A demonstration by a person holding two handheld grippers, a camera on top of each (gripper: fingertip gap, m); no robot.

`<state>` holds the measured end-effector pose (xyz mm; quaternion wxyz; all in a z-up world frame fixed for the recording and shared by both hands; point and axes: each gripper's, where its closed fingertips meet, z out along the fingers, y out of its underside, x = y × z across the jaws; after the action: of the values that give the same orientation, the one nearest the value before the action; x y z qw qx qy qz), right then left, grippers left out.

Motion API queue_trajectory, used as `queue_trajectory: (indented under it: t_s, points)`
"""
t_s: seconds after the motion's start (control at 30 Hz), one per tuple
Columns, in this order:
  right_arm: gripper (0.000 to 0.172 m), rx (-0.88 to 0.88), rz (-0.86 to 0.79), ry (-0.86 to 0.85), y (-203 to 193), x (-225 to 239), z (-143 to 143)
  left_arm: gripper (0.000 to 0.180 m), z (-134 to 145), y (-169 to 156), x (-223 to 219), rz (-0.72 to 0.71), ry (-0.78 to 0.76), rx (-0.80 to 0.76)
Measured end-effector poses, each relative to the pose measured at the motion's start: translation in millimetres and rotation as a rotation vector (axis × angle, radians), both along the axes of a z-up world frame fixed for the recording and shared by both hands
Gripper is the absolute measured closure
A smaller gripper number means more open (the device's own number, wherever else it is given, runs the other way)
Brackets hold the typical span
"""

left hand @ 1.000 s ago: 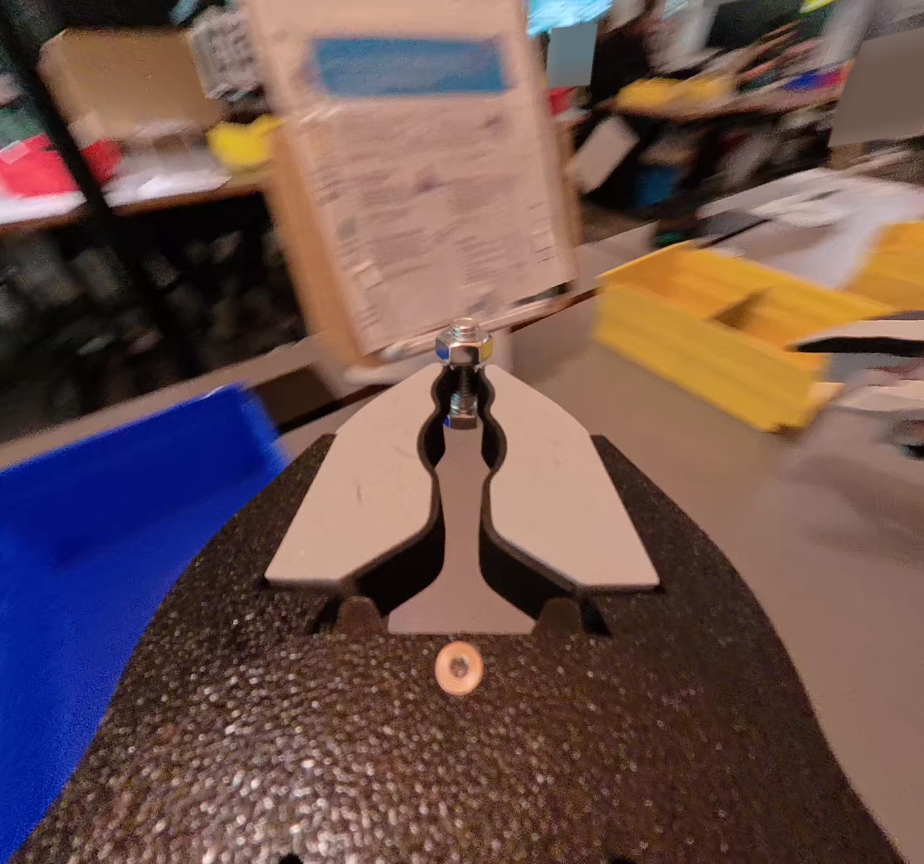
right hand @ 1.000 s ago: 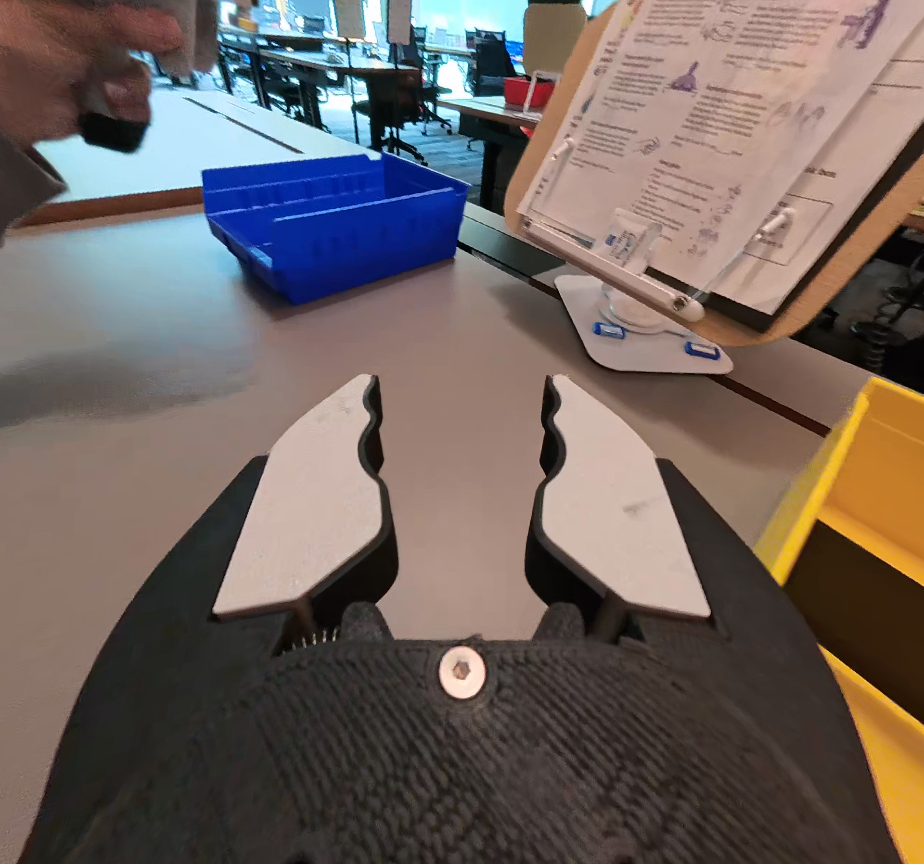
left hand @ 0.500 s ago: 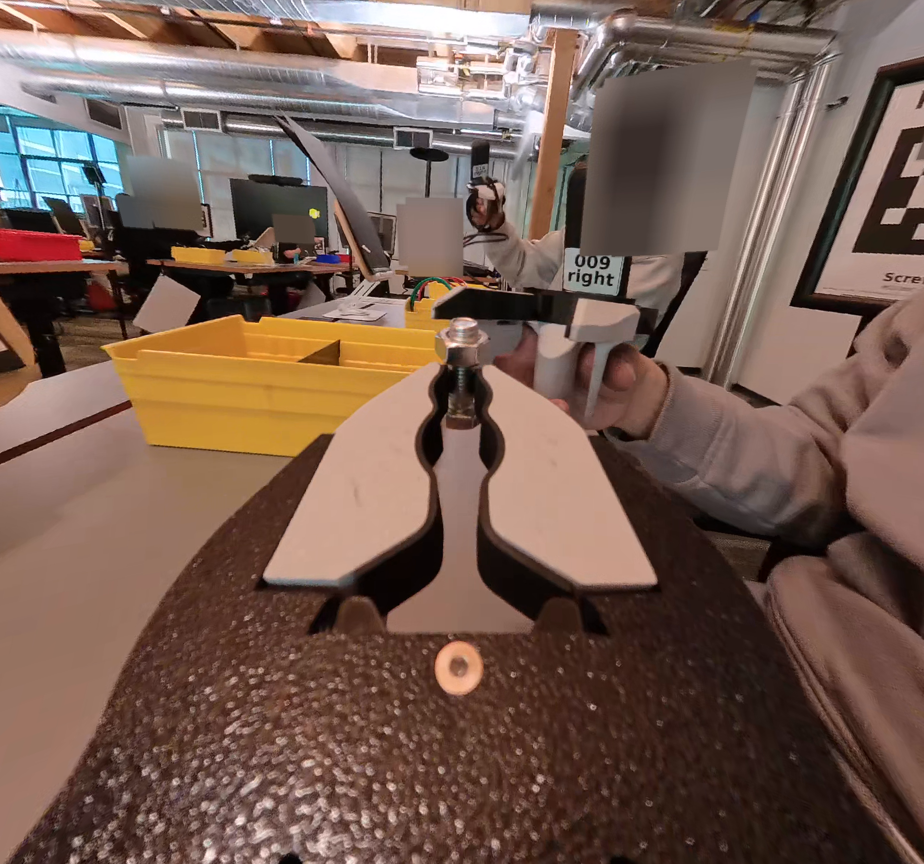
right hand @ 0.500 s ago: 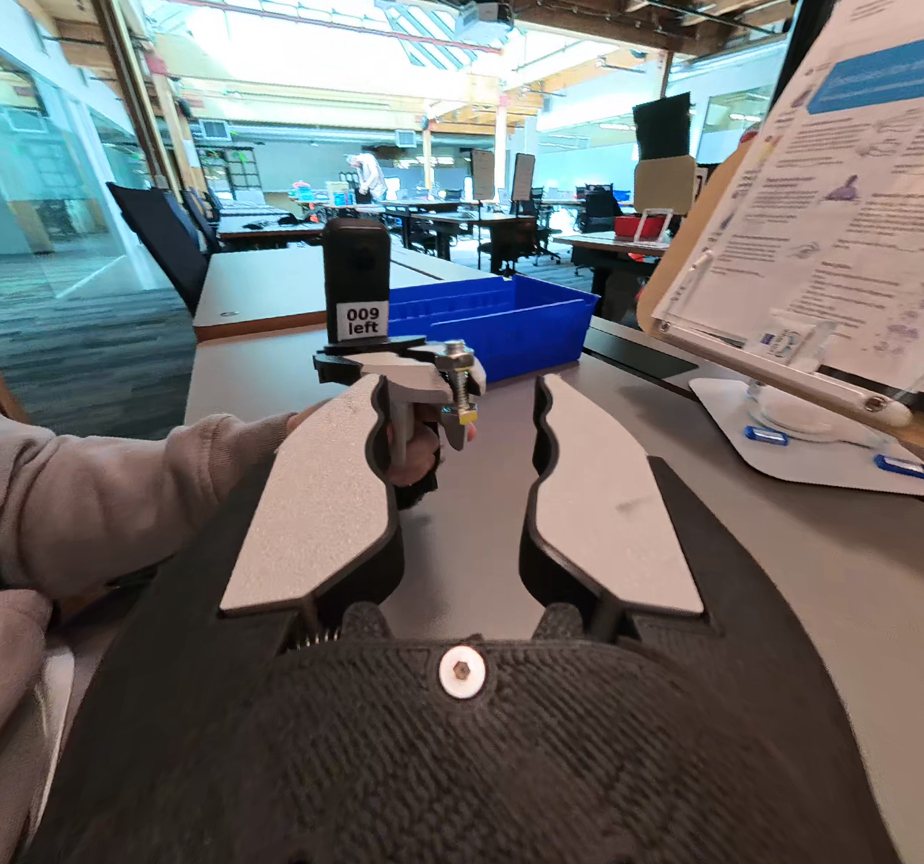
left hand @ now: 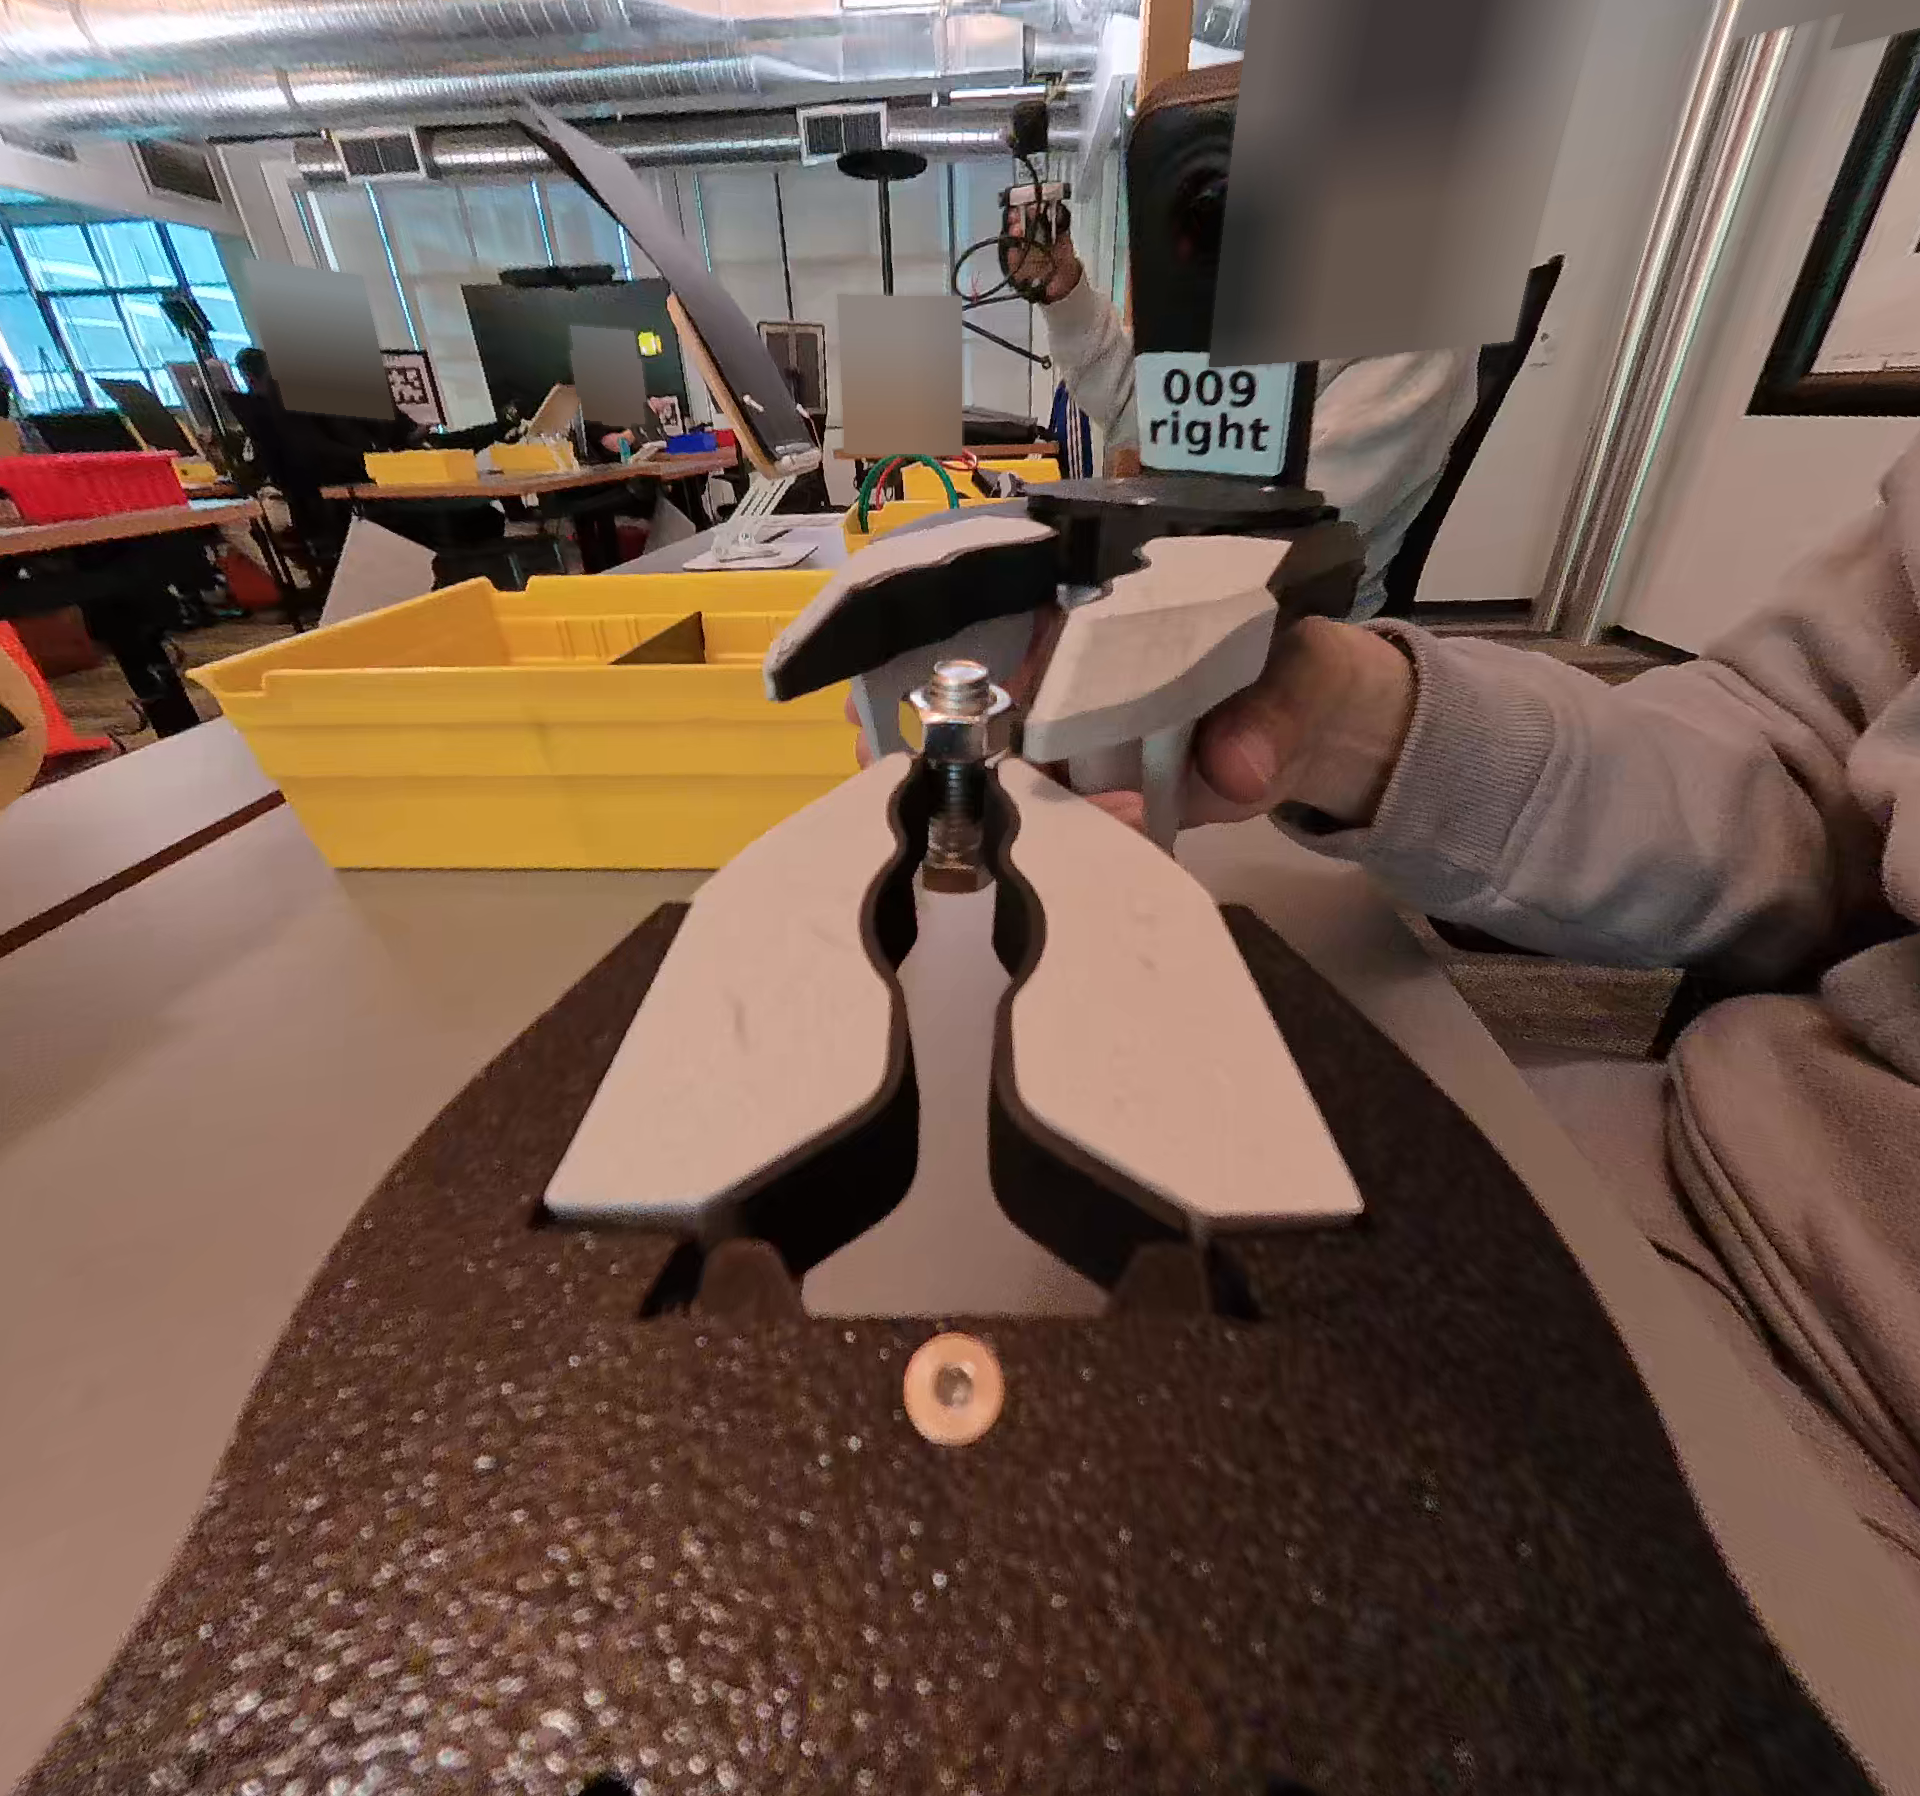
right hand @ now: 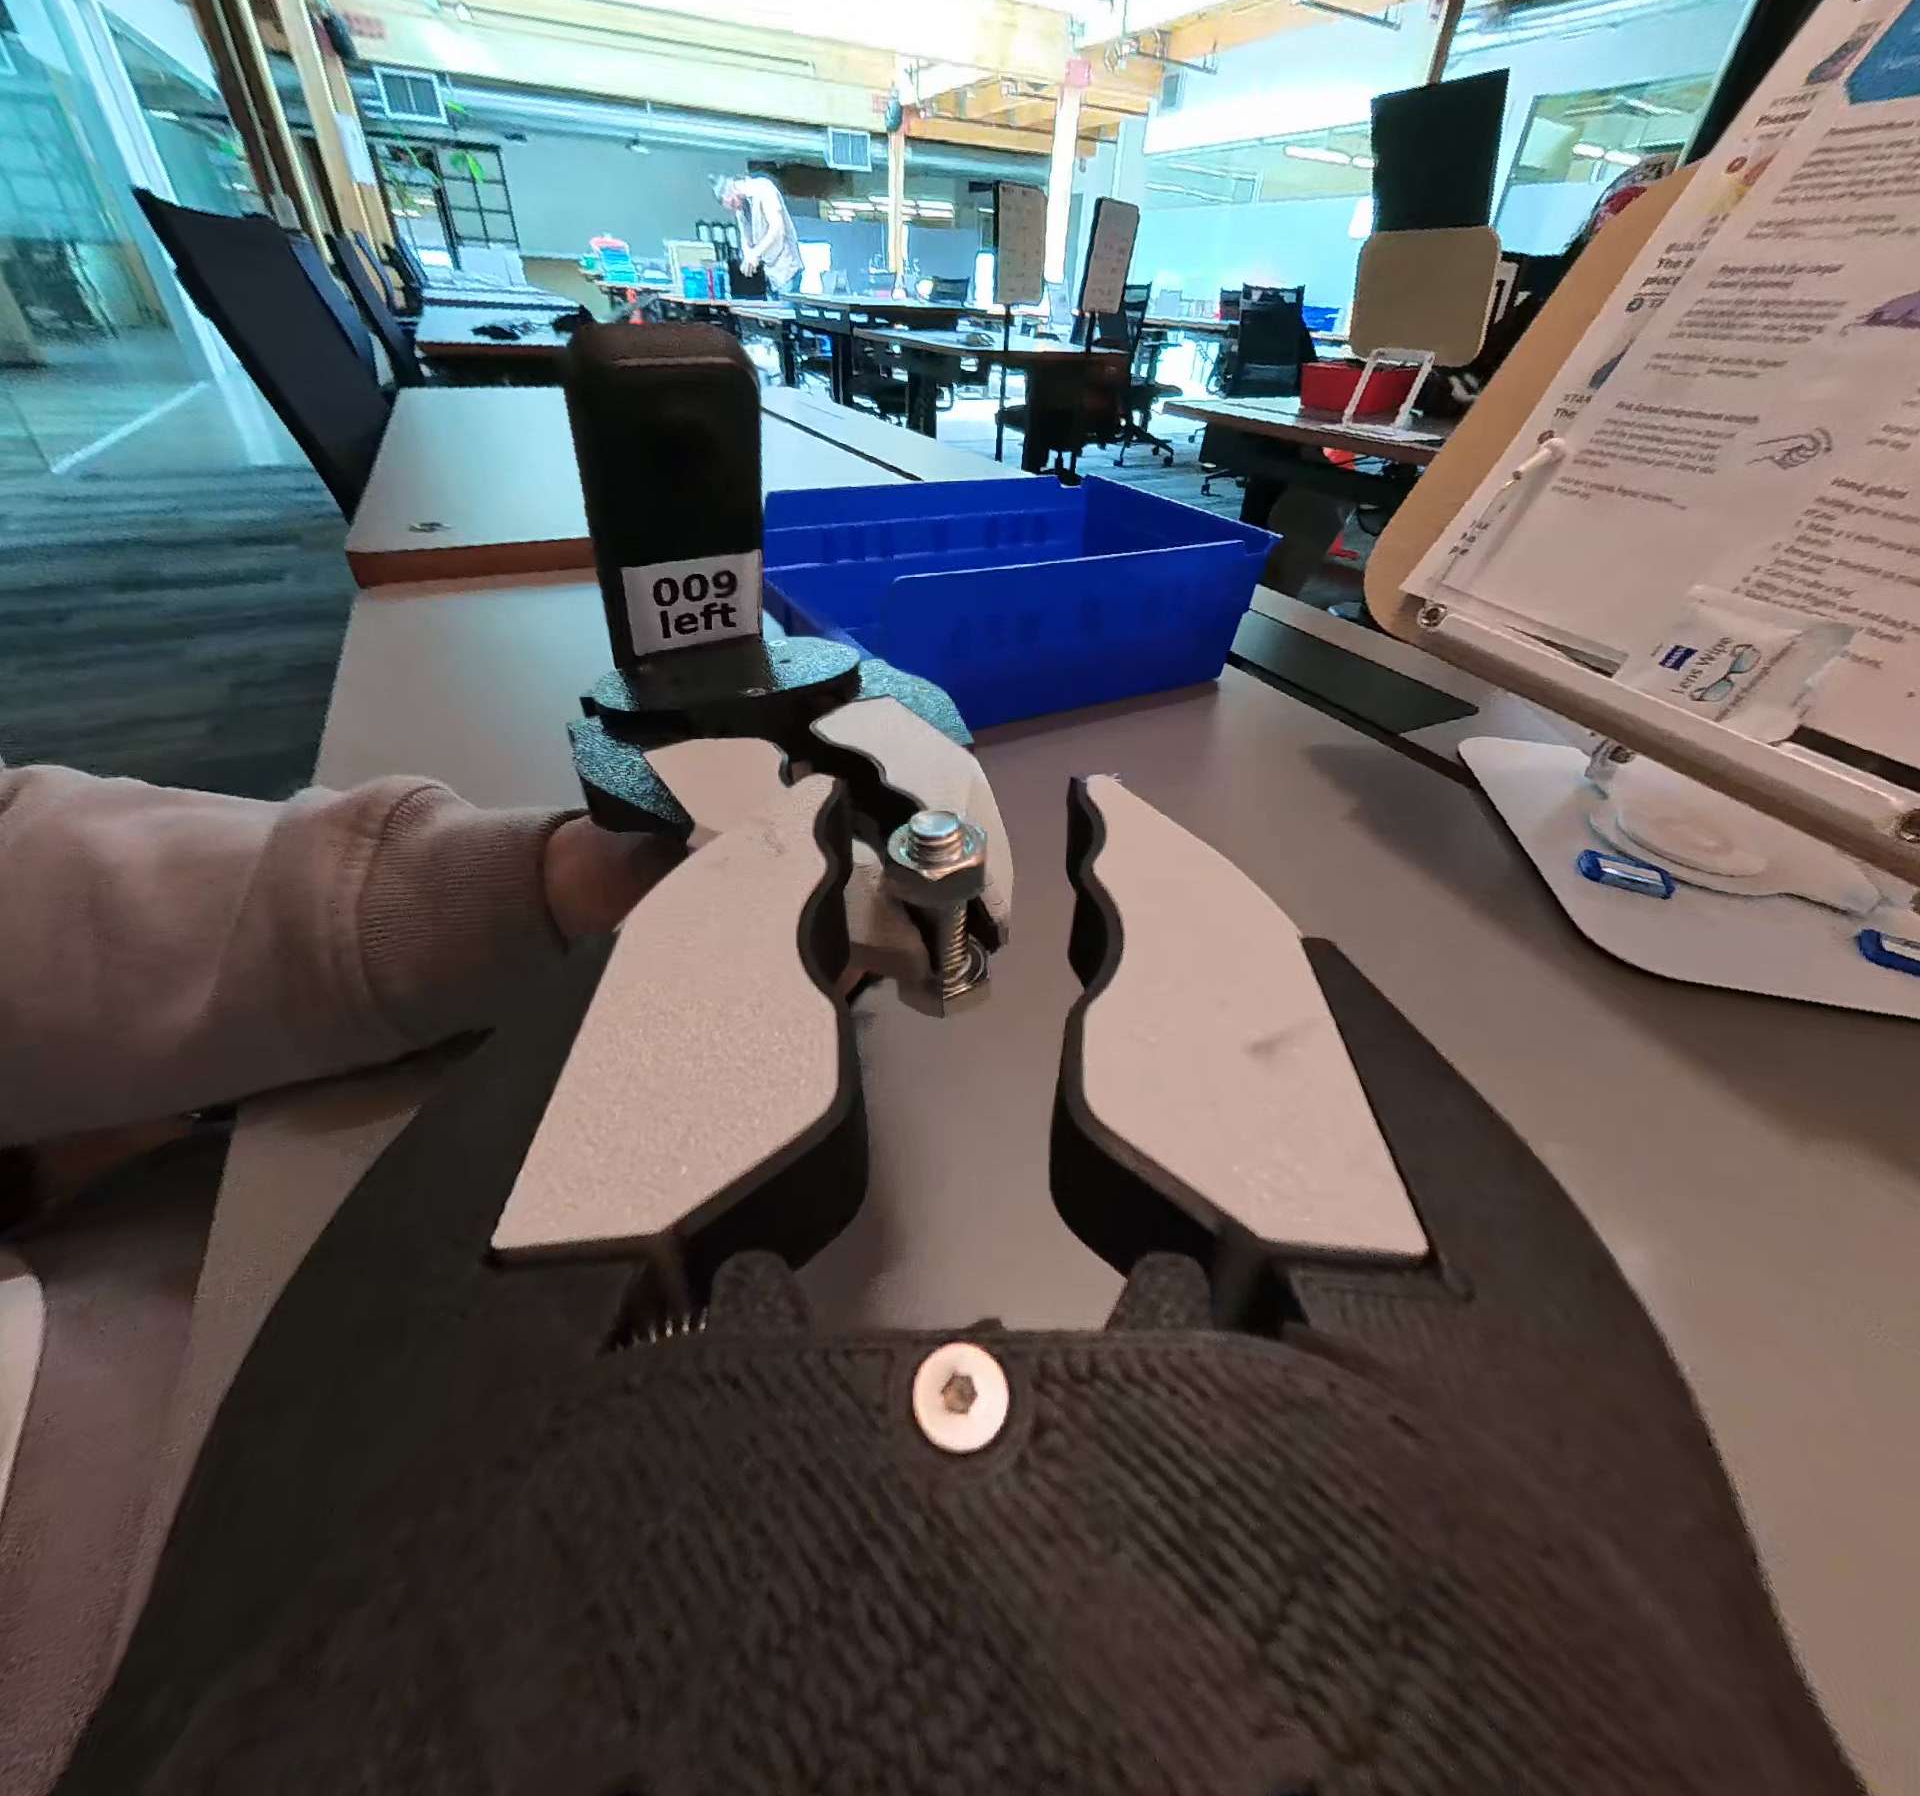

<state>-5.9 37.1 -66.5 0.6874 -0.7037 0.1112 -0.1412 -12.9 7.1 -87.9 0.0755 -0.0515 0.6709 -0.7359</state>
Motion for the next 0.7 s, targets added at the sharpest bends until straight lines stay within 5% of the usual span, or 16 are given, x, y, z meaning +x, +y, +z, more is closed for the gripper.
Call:
queue_trajectory:
  t_s: [0.2, 0.23, 0.3, 0.43, 0.7]
  points:
    - [0.128, -0.071, -0.062, -0.062, -18.3, 13.9, -2.9, 0.172, 0.7, 8.1, 8.6, 0.052, 0.025, -0.004]
    - [0.141, -0.079, -0.144, -0.046, -30.6, 27.0, -3.7, 0.172, 2.9, 10.3, 9.4, 0.054, 0.029, -0.02]
    - [0.135, -0.057, -0.238, -0.011, -51.5, 44.0, -2.8, 0.172, 7.8, 13.6, 9.4, 0.053, 0.032, -0.057]
    - [0.128, 0.04, -0.001, 0.025, -32.4, 10.8, 8.1, 0.172, -0.2, 10.0, 12.3, 0.058, 0.073, -0.022]
    - [0.129, -0.035, -0.063, -0.013, -15.4, 16.1, -3.8, 0.172, -1.7, 7.1, 9.3, 0.049, 0.064, -0.002]
